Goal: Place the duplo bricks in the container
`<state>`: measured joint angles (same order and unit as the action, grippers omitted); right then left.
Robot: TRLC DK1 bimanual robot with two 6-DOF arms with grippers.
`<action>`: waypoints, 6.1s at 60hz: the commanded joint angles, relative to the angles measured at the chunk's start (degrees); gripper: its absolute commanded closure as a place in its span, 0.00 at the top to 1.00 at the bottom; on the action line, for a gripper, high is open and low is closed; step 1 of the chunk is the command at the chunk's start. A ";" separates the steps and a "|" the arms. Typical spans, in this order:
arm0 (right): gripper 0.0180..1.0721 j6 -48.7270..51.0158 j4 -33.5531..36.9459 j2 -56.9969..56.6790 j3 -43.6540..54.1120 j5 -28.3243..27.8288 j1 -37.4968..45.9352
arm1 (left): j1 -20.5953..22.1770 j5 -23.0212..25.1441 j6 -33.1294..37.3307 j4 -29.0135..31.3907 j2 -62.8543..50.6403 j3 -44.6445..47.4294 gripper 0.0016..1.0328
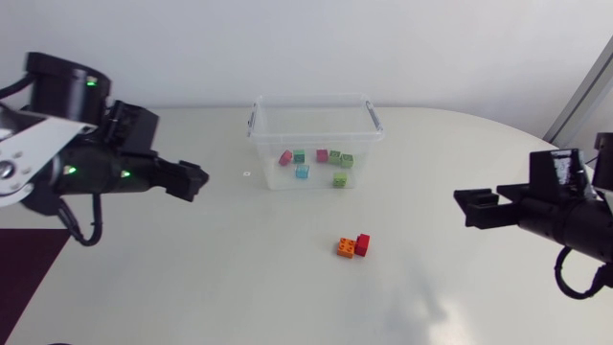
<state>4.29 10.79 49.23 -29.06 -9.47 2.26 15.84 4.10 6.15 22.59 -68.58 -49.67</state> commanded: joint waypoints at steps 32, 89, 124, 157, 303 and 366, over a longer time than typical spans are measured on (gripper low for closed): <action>0.96 20.40 14.97 22.22 -7.94 -28.05 3.89 | 14.05 15.68 42.10 7.21 -30.92 -14.84 0.94; 0.95 37.98 -7.01 34.53 -1.53 -20.94 -9.29 | 19.23 32.38 56.78 5.62 -54.82 -35.06 0.88; 0.95 37.28 -8.33 40.15 -6.19 -16.80 -15.27 | 22.75 25.35 59.68 26.37 -63.35 -51.76 0.88; 0.95 37.01 -5.25 38.75 -8.12 -16.36 -15.62 | 27.76 14.62 53.53 31.02 -67.21 -60.28 0.78; 0.19 43.78 4.07 46.39 -15.24 -17.60 -16.24 | 6.23 30.18 28.48 2.55 -46.30 -55.80 0.23; 0.21 18.91 -3.23 45.34 -44.59 -8.81 -17.47 | 3.59 3.28 13.97 7.38 -31.97 -51.49 0.96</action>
<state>25.45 9.10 91.48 -71.35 -19.38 -14.46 19.46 8.36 22.70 29.87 -104.09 -105.34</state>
